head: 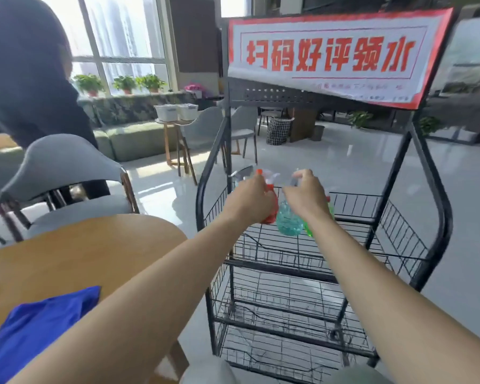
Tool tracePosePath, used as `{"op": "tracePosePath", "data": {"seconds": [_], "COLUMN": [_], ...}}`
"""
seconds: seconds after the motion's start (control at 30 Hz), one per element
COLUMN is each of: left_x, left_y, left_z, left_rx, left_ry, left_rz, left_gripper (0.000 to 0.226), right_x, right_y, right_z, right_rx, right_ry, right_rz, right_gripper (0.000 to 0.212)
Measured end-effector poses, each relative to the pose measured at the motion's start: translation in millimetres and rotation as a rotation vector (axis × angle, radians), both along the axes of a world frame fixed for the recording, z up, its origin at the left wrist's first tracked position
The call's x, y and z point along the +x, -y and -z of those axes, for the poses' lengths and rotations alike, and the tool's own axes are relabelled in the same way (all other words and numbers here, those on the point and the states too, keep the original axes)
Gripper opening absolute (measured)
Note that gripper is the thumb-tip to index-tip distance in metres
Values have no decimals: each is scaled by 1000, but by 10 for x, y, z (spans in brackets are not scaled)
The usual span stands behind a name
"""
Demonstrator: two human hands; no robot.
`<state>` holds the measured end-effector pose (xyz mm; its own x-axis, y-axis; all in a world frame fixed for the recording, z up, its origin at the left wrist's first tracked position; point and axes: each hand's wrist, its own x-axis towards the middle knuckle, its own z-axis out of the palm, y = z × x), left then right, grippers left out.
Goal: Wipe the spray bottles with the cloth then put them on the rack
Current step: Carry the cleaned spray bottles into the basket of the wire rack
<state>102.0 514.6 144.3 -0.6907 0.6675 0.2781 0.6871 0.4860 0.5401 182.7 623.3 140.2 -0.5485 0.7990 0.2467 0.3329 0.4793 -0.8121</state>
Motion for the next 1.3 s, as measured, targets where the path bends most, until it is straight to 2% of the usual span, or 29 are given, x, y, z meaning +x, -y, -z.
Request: {"op": "tracePosePath", "data": {"seconds": [0.17,0.53,0.63,1.03,1.3], "left_x": [-149,-780,-897,-1156,-1131], "left_y": [752,3031,3689,6003,7192], "left_z": [-184,-194,-147,147,381], "left_rx": [-80,-160,-150,-88,-289], "left_ry": [-204,-177,-138,-52,-133], "left_rz": [-54,-413,-523,-907,-1274], "left_gripper": [27,30,33,31,37], "right_x": [-245,-1159,-1422,-2168,-2419], "right_y": [738,2806,3385,5608,6803], "right_z": [-306,-396,-317,71,268], "right_rx": [87,112,90,116,199], "right_ry": [-32,-10,22,131,199], "right_rz": [-188,-643,-768,-1149,-1333], "right_gripper": [30,28,34,35,46]}}
